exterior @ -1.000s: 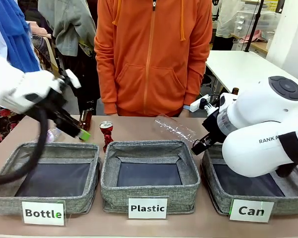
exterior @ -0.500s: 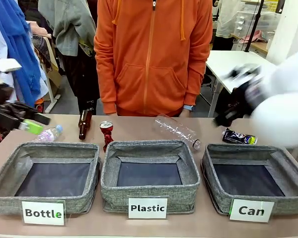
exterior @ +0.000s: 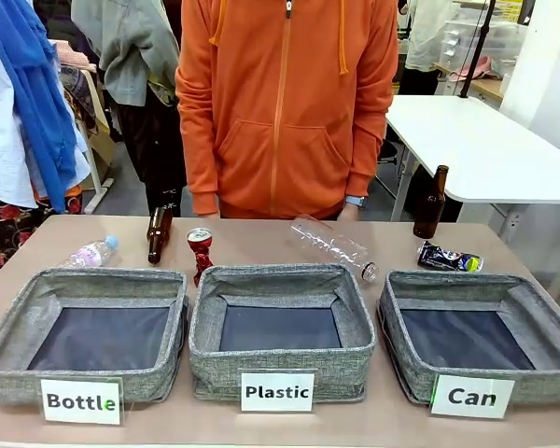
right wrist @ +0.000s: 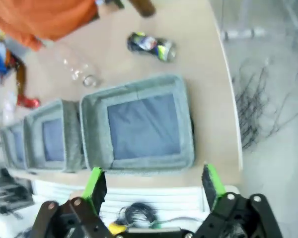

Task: Sort the can waste into the basket.
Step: Pick up the can waste from the table and place it in the right Fabric basket.

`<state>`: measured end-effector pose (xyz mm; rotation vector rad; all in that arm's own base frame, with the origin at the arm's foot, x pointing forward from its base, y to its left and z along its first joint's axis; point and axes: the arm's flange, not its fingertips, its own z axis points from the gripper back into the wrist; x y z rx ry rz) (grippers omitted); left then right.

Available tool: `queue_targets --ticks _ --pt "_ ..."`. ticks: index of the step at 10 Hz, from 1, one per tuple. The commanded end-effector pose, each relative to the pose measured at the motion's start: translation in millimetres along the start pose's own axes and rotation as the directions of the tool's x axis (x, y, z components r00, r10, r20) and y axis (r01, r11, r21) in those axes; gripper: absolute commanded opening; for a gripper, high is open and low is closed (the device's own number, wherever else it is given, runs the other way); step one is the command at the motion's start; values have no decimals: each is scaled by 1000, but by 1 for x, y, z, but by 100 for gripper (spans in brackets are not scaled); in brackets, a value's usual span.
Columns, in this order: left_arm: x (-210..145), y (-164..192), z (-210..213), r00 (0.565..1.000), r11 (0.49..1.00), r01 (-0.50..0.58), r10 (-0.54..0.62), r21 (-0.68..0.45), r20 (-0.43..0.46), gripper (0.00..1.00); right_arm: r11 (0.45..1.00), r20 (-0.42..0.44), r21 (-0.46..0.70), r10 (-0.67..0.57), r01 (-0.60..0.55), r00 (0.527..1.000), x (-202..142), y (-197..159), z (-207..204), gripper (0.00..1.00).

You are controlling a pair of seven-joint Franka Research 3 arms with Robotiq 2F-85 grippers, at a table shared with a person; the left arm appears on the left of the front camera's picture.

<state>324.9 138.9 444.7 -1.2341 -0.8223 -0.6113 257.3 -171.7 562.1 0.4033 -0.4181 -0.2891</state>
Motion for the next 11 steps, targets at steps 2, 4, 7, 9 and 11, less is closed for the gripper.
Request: queue_targets --ticks 2,4,7,9,11 --pt "-48 12 7 967 995 -95 84 38 239 100 818 -196 360 -405 449 893 40 -75 -26 100" --pt "-66 14 -22 950 991 -135 130 0 283 100 747 -297 460 -380 480 876 51 -79 -38 100" --pt "-52 37 2 945 984 -179 169 12 281 100 751 -284 439 -406 494 869 44 -81 -51 100" --pt "-52 37 2 945 984 -179 169 12 281 100 751 -284 439 -406 494 869 44 -81 -51 100" --pt "-52 37 2 945 984 -179 169 12 281 100 751 -284 439 -406 494 869 44 -81 -51 100"
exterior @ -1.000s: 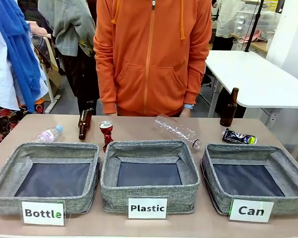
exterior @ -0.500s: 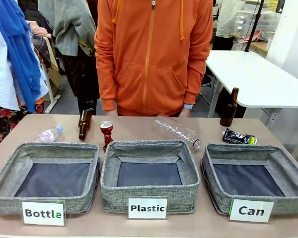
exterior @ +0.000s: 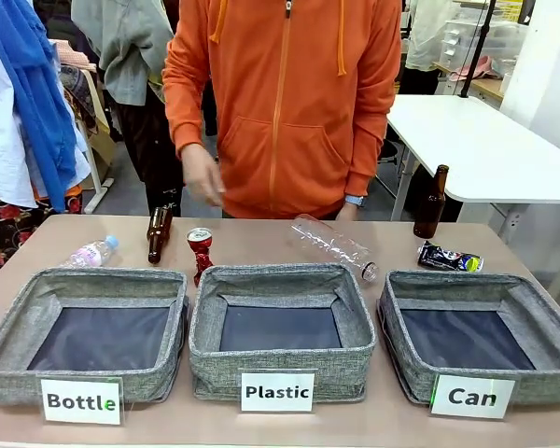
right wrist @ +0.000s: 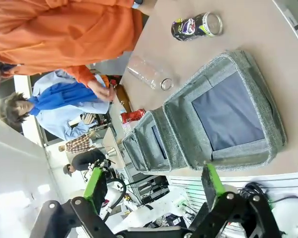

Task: Sort the can waste into the basket.
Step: Pick up the can waste from the table and place it in the right Fabric basket.

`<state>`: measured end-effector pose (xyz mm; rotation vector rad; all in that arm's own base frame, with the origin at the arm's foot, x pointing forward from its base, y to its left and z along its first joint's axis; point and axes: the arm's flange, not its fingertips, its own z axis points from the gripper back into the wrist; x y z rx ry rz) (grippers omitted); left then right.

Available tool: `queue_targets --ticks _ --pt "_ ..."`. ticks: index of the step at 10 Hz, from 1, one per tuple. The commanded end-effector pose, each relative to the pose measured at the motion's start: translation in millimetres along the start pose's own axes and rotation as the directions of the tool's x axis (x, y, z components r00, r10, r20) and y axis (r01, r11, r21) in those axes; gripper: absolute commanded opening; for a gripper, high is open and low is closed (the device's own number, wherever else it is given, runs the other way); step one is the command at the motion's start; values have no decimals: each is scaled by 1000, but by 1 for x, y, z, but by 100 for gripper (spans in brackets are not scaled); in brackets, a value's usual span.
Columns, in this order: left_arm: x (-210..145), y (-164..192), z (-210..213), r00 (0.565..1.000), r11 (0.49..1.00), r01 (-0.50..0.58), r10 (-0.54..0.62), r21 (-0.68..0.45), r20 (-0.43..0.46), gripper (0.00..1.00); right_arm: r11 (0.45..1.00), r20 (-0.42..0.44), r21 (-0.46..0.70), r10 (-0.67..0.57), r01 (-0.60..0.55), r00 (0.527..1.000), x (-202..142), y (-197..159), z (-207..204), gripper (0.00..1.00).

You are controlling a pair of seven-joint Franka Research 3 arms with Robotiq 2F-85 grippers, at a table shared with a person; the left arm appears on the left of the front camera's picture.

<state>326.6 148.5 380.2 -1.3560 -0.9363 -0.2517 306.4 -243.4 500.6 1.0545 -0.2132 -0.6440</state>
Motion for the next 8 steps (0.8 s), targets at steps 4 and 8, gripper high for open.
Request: queue_targets --ticks 4,8 --pt "35 5 -40 978 993 60 -79 -106 -191 100 1000 -11 -8 19 -19 1000 -3 -3 0 100" --pt "48 31 -151 900 992 123 -121 -23 -418 100 1000 -11 -8 19 -19 1000 -3 -3 0 100"
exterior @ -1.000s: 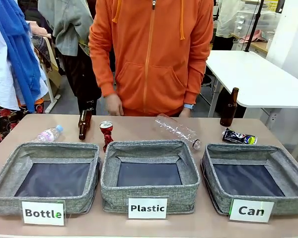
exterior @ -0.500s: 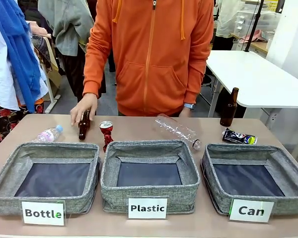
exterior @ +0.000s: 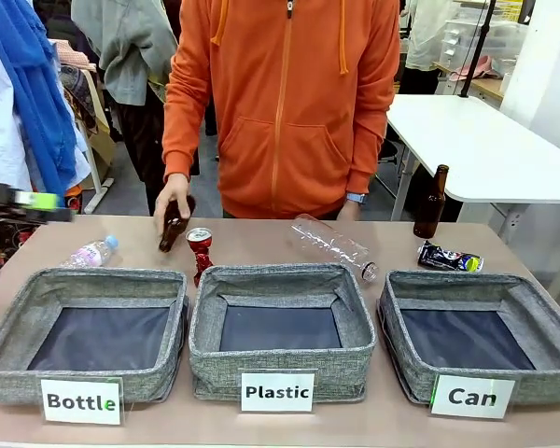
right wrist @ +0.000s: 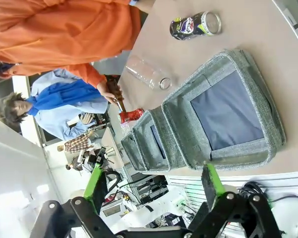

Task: Sort the can waste into the basket.
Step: Pick up the can waste from the table and place it in the right Fabric basket.

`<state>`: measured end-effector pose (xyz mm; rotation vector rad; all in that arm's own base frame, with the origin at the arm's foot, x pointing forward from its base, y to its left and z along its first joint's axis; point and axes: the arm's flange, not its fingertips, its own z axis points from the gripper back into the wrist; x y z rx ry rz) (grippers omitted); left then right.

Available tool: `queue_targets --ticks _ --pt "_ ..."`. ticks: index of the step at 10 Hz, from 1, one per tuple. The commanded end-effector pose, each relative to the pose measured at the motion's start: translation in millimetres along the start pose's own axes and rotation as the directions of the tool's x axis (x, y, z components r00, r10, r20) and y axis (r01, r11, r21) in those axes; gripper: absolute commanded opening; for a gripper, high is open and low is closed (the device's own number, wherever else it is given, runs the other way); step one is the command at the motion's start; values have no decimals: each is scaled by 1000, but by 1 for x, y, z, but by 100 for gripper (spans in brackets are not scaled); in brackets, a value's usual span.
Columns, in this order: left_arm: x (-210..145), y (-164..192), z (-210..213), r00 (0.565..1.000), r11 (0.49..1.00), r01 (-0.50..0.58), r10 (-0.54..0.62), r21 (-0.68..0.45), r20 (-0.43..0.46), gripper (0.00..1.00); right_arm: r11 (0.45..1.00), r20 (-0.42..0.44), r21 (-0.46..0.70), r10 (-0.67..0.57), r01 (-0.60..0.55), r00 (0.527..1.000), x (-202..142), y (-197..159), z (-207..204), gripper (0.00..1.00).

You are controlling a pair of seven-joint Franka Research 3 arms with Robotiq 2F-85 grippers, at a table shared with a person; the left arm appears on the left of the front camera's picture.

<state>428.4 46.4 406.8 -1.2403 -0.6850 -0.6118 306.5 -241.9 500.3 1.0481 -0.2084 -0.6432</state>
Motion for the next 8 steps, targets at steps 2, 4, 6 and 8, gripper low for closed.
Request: queue_targets --ticks 2,4,6,8 --pt "13 25 -63 969 981 178 -161 77 -189 100 1000 -8 -1 20 -20 1000 -2 -3 1 100" --pt "23 17 -66 953 968 236 -214 81 -214 100 1000 -8 -1 20 -20 1000 -2 -3 1 100" --pt "13 -29 48 975 975 222 -222 -6 23 100 1000 -8 -1 20 -20 1000 -2 -3 1 100" --pt "-37 -78 149 967 974 210 -220 90 129 100 1000 -8 -1 20 -20 1000 -2 -3 1 100"
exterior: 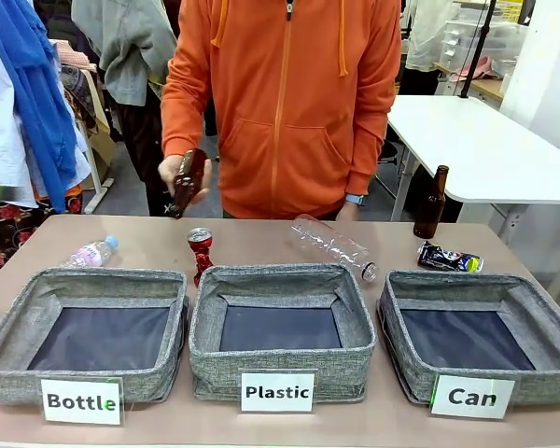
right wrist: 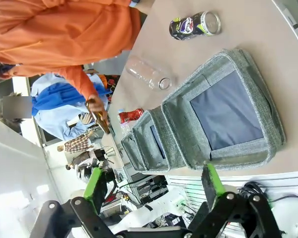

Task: Sort the can waste into the basket.
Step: Pick up the can waste from the table and place it in the right Fabric basket.

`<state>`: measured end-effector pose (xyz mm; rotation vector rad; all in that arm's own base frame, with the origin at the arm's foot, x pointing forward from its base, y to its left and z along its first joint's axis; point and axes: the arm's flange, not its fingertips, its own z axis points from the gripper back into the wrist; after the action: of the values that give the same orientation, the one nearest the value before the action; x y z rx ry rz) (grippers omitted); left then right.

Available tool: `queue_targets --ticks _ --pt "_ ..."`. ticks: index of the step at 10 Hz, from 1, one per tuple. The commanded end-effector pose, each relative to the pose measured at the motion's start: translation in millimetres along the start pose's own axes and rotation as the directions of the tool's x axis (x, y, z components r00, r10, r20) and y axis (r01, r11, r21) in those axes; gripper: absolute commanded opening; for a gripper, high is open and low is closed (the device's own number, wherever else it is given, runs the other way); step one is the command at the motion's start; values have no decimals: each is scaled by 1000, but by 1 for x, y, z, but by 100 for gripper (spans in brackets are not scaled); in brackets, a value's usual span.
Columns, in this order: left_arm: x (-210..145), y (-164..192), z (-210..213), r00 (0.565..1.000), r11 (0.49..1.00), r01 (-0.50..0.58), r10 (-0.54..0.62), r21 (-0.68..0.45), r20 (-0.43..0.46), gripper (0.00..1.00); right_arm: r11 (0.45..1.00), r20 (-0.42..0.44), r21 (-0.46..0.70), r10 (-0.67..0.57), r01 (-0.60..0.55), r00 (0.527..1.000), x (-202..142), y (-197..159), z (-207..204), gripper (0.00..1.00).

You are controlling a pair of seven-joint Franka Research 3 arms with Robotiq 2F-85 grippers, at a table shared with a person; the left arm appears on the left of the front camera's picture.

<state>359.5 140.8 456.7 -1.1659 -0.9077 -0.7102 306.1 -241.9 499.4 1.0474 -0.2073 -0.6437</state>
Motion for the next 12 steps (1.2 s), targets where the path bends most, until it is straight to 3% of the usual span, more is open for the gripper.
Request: queue_targets --ticks 1,4,7,9,12 --pt "-35 -43 77 996 989 2 -16 147 90 100 1000 -8 0 20 -20 1000 -2 -2 1 100" --pt "-112 -104 154 952 933 -96 -15 346 305 100 1000 -8 0 20 -20 1000 -2 -2 1 100" --pt "-184 -151 177 894 892 -179 -29 415 448 100 1000 -8 0 20 -20 1000 -2 -2 1 100" --pt "-171 -144 158 909 906 -151 -31 396 416 100 1000 -8 0 20 -20 1000 -2 -2 1 100" --pt "-69 -77 89 990 927 -81 33 366 135 100 1000 -8 0 20 -20 1000 -2 -2 1 100"
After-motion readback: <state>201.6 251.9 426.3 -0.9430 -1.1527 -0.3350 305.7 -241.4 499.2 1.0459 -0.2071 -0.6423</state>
